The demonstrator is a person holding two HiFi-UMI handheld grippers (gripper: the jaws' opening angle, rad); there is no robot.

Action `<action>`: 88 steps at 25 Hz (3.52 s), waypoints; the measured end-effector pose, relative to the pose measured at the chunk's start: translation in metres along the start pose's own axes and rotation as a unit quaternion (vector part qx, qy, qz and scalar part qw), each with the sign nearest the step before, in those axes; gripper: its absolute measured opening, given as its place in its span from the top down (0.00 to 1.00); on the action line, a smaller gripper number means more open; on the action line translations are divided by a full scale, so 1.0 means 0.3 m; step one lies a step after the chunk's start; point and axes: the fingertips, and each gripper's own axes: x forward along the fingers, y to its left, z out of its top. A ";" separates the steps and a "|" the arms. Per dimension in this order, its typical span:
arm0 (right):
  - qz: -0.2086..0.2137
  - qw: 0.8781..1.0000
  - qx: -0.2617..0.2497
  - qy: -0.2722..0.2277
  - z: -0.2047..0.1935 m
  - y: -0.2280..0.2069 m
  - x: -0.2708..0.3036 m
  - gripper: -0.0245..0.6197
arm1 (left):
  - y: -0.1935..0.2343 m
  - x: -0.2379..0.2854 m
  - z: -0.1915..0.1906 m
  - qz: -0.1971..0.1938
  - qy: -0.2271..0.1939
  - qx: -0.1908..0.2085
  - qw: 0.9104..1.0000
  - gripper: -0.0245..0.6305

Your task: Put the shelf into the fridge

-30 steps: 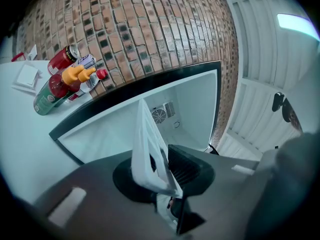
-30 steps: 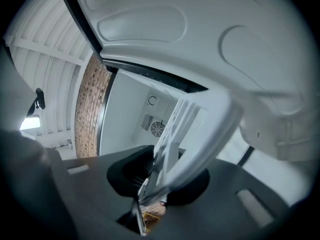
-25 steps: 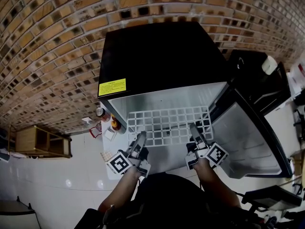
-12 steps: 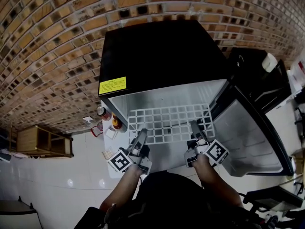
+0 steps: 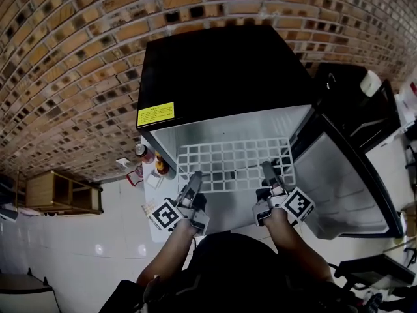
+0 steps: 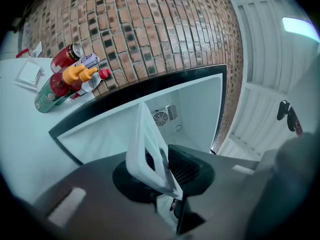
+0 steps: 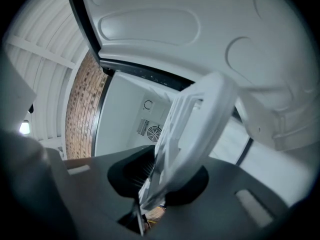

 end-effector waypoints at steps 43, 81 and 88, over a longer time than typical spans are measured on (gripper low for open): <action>0.005 0.999 0.004 0.053 0.015 -0.020 0.113 0.80 | -0.017 0.053 0.016 0.009 -0.036 -0.005 0.999 0.87; 0.026 0.991 -0.047 0.124 -0.061 0.027 0.215 0.80 | 0.020 0.057 0.059 0.065 -0.071 0.061 0.994 0.85; 0.020 0.991 -0.052 0.119 -0.044 0.017 0.275 0.80 | 0.037 0.106 0.093 0.081 -0.066 0.101 0.989 0.84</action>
